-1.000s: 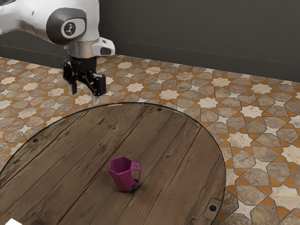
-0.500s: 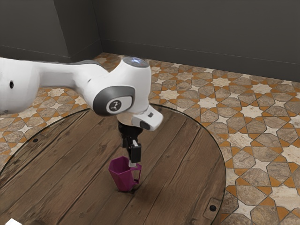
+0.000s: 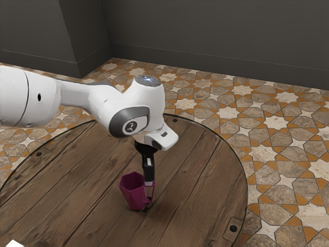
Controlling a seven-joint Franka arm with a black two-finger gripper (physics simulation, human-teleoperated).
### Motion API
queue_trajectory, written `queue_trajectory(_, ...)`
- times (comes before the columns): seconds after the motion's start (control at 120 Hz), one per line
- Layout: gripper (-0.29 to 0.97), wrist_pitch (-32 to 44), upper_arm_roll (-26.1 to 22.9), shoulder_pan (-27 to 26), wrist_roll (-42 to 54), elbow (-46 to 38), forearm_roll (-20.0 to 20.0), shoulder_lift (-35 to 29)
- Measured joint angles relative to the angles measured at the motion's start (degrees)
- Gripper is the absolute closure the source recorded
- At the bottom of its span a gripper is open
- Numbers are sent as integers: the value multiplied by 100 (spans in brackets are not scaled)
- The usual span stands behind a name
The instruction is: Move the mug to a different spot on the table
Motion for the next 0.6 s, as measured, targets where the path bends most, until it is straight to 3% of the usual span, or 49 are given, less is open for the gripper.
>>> queue_trajectory(0.6, 1, 381, -88, 13, 768, -339, 21, 359)
